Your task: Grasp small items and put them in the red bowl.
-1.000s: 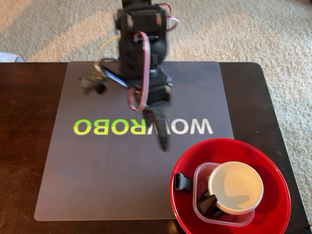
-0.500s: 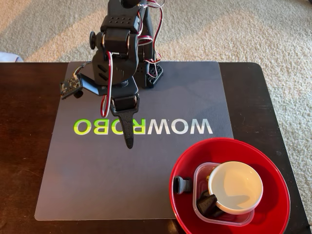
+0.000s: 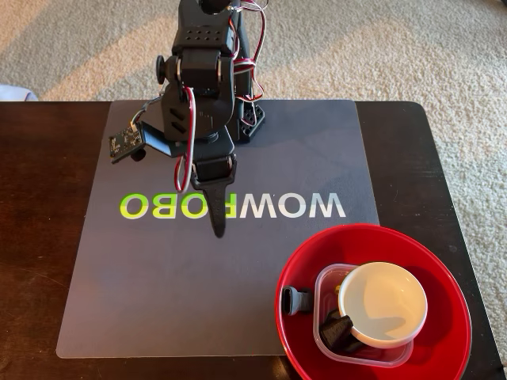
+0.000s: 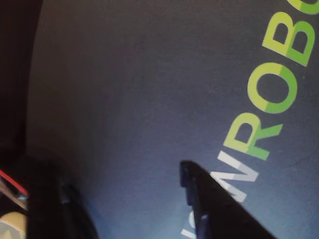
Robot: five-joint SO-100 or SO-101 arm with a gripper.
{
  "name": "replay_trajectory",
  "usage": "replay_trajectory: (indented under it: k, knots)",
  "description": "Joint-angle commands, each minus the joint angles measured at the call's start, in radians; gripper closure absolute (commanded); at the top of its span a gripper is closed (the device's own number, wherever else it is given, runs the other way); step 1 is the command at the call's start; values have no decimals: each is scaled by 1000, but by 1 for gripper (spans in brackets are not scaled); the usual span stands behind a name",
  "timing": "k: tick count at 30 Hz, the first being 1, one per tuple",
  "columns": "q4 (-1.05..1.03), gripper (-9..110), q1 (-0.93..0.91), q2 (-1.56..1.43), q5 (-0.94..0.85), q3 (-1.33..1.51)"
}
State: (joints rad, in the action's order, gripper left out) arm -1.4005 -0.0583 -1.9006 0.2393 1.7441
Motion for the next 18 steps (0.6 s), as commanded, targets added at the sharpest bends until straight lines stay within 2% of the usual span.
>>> replay_trajectory:
  k: [1,7,18]
  knots:
    - [21,101,2,-61,-48,28]
    - [66,101,-9,-74,-117,75]
    - [69,101,-3,-49,-126,72]
